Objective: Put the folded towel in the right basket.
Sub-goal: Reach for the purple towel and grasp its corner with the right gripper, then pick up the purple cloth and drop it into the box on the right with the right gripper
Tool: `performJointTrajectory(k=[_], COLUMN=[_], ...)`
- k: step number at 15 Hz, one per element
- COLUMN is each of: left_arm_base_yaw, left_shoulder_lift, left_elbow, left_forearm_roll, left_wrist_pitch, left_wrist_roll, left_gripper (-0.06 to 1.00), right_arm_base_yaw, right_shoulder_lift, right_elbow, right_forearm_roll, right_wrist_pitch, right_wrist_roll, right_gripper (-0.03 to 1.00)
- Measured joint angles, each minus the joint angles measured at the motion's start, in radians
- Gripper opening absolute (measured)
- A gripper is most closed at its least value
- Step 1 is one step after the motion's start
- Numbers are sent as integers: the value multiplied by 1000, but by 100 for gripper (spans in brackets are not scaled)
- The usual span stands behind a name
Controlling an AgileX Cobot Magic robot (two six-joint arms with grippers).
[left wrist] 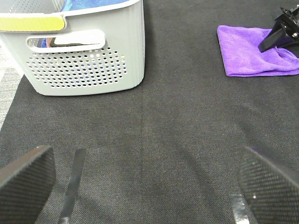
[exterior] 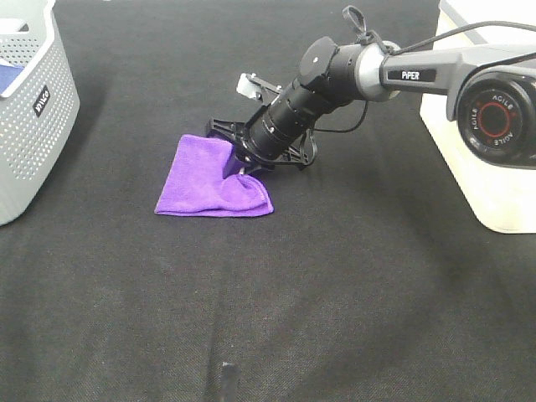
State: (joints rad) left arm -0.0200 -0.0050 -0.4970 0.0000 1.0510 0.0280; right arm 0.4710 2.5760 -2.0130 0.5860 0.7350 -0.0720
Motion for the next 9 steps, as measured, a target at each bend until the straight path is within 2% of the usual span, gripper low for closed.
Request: performJointTrajectory(k=[4,5,7,8,9], left_arm_base_yaw=[0,0,0,0,0], left_shoulder_lift=[0,0,0,0,0], left_elbow=[0,0,0,0,0], left_forearm_roll=[0,0,0,0,0], left_wrist_pitch=[0,0,0,0,0], left_wrist_roll=[0,0,0,0,0], left_gripper=[99,99,99,99,99], right_arm_base_yaw=[4,4,5,6,6], right_shoulder_lift=[3,2,-24,-73,-111], right_elbow=[-55,-80,-157,-255,-323], right_forearm_roll=[-70,-96,-168,-213,-260], right_wrist_pitch=[55,100,264,342,380], right_wrist_roll=[32,39,47,57,72], right_gripper=[11,11,11,11,11])
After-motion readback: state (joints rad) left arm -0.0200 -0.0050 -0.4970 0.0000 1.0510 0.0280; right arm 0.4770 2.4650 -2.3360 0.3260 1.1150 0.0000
